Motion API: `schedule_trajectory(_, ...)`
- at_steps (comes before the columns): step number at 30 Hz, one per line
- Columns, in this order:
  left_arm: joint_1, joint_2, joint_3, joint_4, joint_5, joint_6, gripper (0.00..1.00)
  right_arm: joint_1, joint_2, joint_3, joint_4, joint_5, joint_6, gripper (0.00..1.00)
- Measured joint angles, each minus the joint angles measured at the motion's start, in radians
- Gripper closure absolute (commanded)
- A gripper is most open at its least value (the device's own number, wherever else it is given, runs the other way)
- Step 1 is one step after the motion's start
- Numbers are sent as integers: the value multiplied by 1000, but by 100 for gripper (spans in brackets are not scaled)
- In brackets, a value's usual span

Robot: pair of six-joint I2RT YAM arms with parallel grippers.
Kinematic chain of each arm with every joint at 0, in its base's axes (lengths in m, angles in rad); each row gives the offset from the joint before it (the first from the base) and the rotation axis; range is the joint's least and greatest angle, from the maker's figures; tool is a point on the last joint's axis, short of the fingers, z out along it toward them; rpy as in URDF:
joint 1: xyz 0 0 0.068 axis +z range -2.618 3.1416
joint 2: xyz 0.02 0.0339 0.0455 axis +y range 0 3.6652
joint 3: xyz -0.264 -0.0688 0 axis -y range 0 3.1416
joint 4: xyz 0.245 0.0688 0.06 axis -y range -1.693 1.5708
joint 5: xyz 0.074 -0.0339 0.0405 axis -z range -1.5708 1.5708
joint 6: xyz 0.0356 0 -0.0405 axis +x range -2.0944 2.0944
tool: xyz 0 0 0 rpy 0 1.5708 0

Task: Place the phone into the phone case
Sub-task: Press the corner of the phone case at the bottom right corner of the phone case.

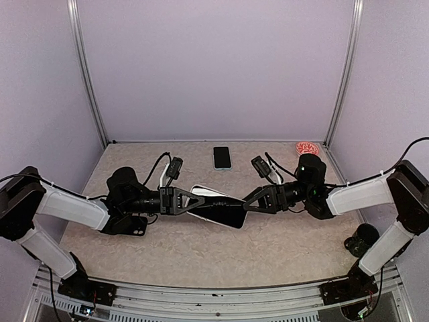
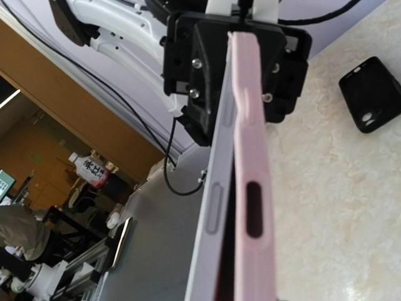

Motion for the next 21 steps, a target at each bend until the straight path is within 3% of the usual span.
schedule_trajectory(16,-3,2,10,-23,17,27,100,11,0,0,-50,-7,4,95)
schedule_trajectory(21,-3,2,15,-72,11,47,89,11,0,8,-141,6,-40,100)
